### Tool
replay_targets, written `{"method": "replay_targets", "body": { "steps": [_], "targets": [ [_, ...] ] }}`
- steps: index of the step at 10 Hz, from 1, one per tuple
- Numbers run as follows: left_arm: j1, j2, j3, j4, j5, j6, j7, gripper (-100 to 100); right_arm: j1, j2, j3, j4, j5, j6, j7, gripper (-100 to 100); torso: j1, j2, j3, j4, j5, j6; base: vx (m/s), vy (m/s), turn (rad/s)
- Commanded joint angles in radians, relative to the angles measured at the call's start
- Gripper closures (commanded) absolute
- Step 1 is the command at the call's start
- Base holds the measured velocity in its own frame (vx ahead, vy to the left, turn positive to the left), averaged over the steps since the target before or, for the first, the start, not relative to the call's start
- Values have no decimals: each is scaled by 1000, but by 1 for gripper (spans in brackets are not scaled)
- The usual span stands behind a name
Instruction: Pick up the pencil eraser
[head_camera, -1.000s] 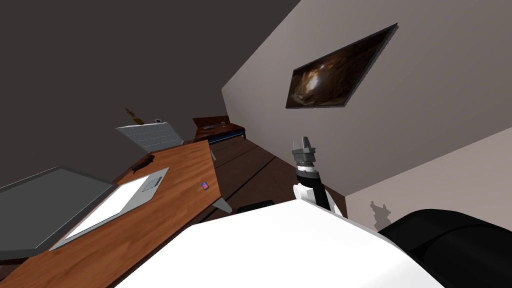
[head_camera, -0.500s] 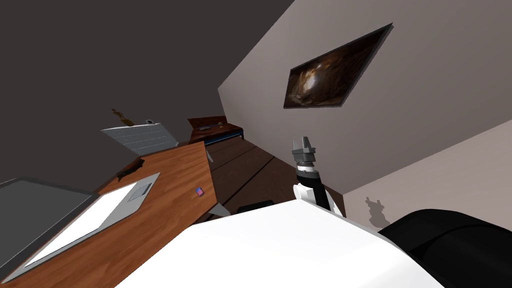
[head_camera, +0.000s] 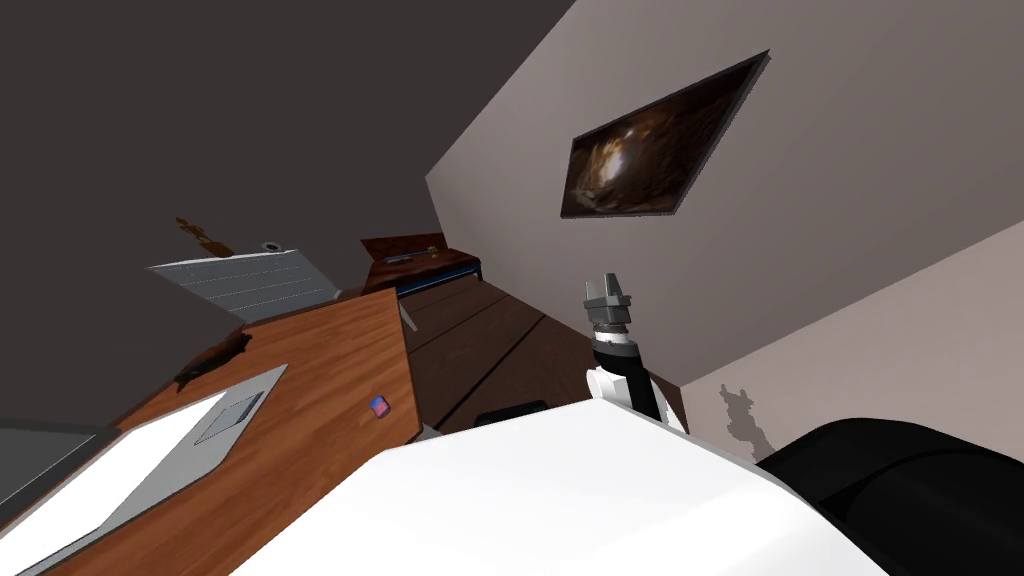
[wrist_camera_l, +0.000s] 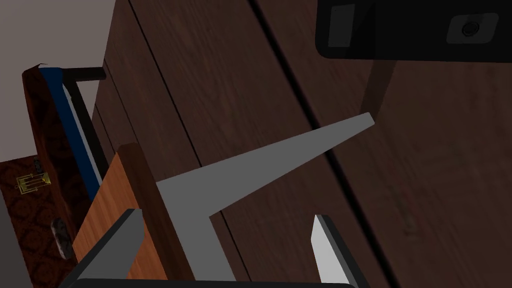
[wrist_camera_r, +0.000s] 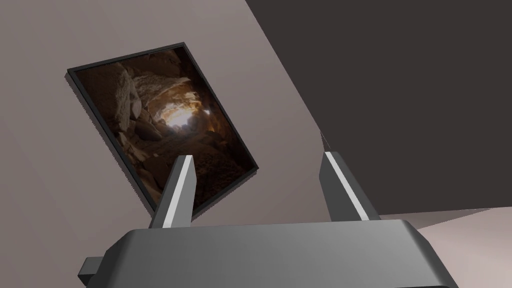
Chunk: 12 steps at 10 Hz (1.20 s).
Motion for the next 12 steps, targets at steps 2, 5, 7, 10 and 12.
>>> {"method": "replay_targets", "body": {
  "steps": [2, 5, 7, 10, 12],
  "targets": [
    [3, 27, -23, 77, 1, -13, 9, -100, 0, 0, 0, 0, 0, 0, 0, 0, 1, 3, 2, 1, 0, 0, 74, -11, -69],
    [7, 49, -42, 141, 1, -17, 14, -100, 0, 0, 0, 0, 0, 0, 0, 0, 0, 4, 2, 1, 0, 0, 82, -17, -60],
    [7, 49, -42, 181, 1, -17, 14, -100, 0, 0, 0, 0, 0, 0, 0, 0, -1, 1, 0, 0, 0, 0, 79, -11, -33],
    [9, 71, -60, 231, 1, -22, 18, -100, 0, 0, 0, 0, 0, 0, 0, 0, -1, 1, 1, 0, 0, 0, 81, -19, -59],
    [11, 91, -78, 270, 1, -27, 22, -100, 0, 0, 0, 0, 0, 0, 0, 0, 0, 6, 3, 1, 0, 0, 38, -1, -55]
  ]
}}
